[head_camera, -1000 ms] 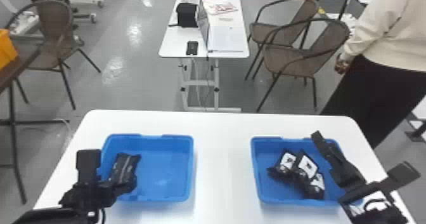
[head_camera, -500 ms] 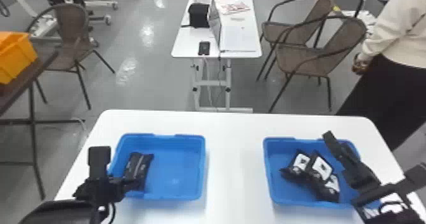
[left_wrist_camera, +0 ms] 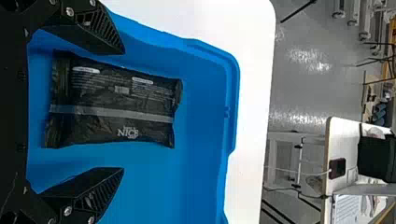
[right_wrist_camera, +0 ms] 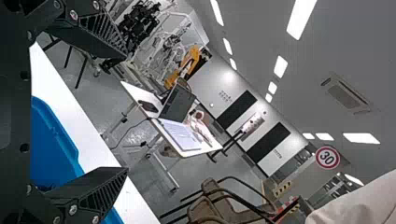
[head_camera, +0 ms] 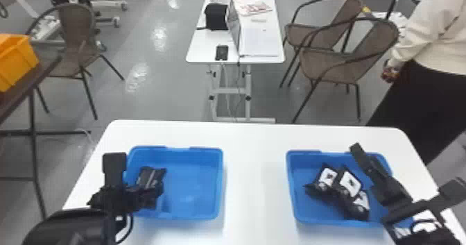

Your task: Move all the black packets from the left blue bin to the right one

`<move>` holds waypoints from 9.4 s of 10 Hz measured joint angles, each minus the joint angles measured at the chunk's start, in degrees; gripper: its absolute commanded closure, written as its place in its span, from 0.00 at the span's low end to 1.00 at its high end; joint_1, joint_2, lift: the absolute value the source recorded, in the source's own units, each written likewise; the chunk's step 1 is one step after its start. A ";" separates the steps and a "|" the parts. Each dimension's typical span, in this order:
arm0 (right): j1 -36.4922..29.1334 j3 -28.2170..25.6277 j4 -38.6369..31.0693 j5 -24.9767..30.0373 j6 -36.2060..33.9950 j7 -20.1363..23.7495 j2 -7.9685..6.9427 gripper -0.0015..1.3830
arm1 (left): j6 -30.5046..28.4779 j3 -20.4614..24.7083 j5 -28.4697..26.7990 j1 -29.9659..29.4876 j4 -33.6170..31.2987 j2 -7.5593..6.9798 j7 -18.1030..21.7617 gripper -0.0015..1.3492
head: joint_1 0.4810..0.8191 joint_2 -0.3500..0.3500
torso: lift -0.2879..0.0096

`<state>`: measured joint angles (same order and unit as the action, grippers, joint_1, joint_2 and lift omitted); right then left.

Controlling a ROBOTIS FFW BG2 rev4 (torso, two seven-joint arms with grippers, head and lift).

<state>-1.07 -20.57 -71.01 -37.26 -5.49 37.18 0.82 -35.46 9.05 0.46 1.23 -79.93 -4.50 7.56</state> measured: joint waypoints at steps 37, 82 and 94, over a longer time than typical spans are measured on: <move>11.21 19.19 0.44 6.26 -1.03 1.50 0.85 0.93 | 19.68 -29.12 4.85 27.67 22.36 4.50 38.98 0.69 | 0.63 0.26 | 0.97; -30.41 4.01 -23.33 30.35 30.55 -17.75 -0.65 0.13 | 34.42 0.51 5.87 -26.45 -24.23 2.39 20.13 0.13 | 0.63 0.30 | 0.97; -30.13 4.39 -23.30 30.24 29.56 -17.75 -0.65 0.13 | 32.69 0.72 5.51 -26.19 -24.22 2.35 20.87 0.13 | 0.63 0.30 | 0.97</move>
<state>-31.20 -16.17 -94.31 -7.02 24.06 19.42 0.18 -2.77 9.77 5.97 -24.96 -104.14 -2.15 28.43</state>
